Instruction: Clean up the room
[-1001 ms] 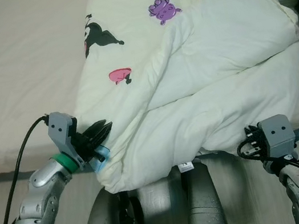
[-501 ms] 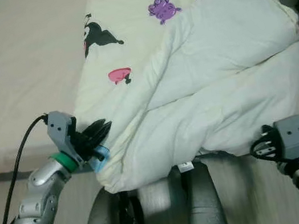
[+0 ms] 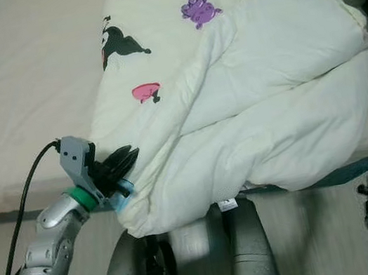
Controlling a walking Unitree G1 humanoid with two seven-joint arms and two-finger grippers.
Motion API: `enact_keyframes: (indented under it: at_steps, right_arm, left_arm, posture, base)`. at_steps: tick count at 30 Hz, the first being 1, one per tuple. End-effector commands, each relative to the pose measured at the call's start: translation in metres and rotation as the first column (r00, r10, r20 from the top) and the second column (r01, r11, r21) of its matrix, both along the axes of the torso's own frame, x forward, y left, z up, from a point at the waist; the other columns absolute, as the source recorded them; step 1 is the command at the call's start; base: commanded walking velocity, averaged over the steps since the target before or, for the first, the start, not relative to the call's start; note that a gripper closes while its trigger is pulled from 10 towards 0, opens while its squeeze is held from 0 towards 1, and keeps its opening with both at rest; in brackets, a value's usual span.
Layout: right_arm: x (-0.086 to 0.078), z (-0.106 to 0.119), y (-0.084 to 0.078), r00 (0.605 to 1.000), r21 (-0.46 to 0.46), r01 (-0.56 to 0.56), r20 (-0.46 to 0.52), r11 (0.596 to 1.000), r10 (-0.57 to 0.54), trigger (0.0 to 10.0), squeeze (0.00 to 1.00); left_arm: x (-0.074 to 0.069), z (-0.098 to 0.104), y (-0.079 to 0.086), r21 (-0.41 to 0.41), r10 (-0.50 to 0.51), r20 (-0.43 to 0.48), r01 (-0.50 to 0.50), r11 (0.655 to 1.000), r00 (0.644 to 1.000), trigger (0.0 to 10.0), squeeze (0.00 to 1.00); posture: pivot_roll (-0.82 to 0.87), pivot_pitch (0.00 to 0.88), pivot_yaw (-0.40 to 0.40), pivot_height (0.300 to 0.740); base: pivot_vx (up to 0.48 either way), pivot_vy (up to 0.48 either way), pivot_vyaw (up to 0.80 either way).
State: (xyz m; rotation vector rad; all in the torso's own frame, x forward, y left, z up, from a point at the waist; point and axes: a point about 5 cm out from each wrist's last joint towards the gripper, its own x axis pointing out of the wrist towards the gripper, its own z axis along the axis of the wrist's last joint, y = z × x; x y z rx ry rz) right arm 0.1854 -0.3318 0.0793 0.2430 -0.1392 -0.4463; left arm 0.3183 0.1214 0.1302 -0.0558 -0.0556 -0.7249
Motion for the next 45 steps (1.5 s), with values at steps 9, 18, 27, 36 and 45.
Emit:
enact_keyframes:
  at_steps: [9, 18, 27, 36, 45]
  right_arm:
    - [0.002, -0.044, 0.027, 0.966, 0.241, -0.24, -0.033, 0.94, 0.256, 10.0, 1.0]
    - [0.017, -0.043, 0.038, 0.945, 0.257, -0.314, -0.009, 0.914, 0.327, 10.0, 1.0]
    - [0.037, -0.043, 0.042, 0.931, 0.209, -0.34, -0.062, 0.917, 0.359, 10.0, 0.0]
    - [0.039, -0.035, 0.034, 0.949, 0.178, -0.298, -0.051, 0.938, 0.311, 0.0, 0.0]
    - [0.035, -0.032, 0.026, 0.961, 0.139, -0.265, -0.047, 0.954, 0.274, 0.0, 0.0]
  left_arm:
    - [-0.002, -0.005, 0.002, 0.018, -0.022, -0.028, 0.023, 1.0, 0.999, 10.0, 0.0]
    - [-0.001, -0.004, 0.003, 0.024, -0.023, -0.023, 0.023, 0.999, 0.999, 10.0, 0.0]
    - [-0.001, -0.004, 0.001, 0.019, -0.025, -0.02, 0.026, 0.999, 0.999, 10.0, 0.0]
    - [-0.001, -0.004, 0.002, 0.015, -0.018, -0.019, 0.018, 1.0, 1.0, 10.0, 0.0]
    - [-0.001, -0.005, 0.003, 0.018, -0.01, -0.022, 0.011, 1.0, 1.0, 10.0, 0.0]
  posture:
    - [-0.09, 0.302, 0.211, 0.628]
    - [-0.08, 0.3, 0.21, 0.628]
    - [-0.09, 0.296, 0.205, 0.628]
    - [-0.09, 0.301, 0.199, 0.628]
    - [-0.1, 0.306, 0.195, 0.628]
  base:
    - [0.0, 0.0, 0.0]
    - [0.0, 0.0, 0.0]
    - [0.0, 0.0, 0.0]
    - [0.0, 0.0, 0.0]
    - [0.0, 0.0, 0.0]
